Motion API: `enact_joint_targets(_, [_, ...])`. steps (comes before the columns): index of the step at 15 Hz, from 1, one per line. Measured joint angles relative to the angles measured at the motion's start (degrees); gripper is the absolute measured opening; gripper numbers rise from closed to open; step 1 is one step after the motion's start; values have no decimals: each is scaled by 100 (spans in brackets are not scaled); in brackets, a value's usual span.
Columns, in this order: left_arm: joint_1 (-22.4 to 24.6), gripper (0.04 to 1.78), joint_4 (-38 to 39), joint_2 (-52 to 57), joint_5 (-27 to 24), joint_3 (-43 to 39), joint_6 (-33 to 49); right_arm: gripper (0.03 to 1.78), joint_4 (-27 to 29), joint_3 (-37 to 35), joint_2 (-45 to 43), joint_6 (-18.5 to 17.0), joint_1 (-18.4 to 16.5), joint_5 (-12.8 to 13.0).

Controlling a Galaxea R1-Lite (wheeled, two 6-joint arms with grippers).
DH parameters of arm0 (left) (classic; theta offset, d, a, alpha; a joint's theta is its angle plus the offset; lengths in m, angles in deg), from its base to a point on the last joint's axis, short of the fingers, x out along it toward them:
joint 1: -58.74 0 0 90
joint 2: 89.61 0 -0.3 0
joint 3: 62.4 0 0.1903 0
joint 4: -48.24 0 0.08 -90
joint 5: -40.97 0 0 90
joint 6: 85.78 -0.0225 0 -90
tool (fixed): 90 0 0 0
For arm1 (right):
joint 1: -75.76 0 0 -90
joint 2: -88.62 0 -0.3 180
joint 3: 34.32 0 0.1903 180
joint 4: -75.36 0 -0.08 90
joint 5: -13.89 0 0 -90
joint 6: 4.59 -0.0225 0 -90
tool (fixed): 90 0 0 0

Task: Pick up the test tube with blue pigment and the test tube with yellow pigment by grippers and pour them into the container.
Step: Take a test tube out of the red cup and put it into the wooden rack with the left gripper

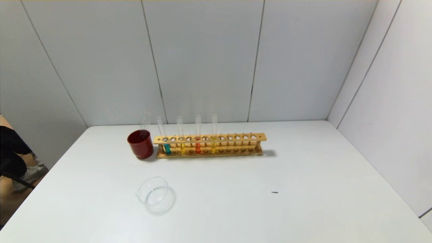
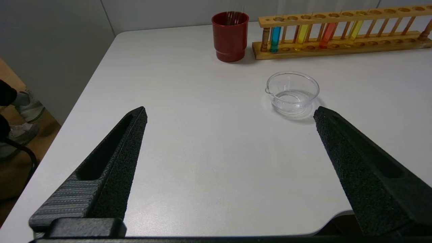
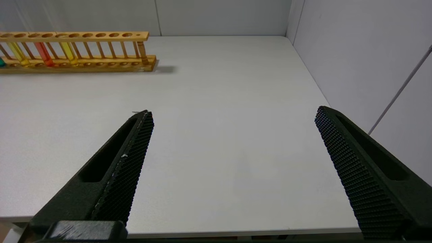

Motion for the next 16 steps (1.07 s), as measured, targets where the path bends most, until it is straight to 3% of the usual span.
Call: enact_joint_targets(16, [0, 174, 89, 0, 11, 37, -5, 175, 0, 0, 0, 0, 0, 2])
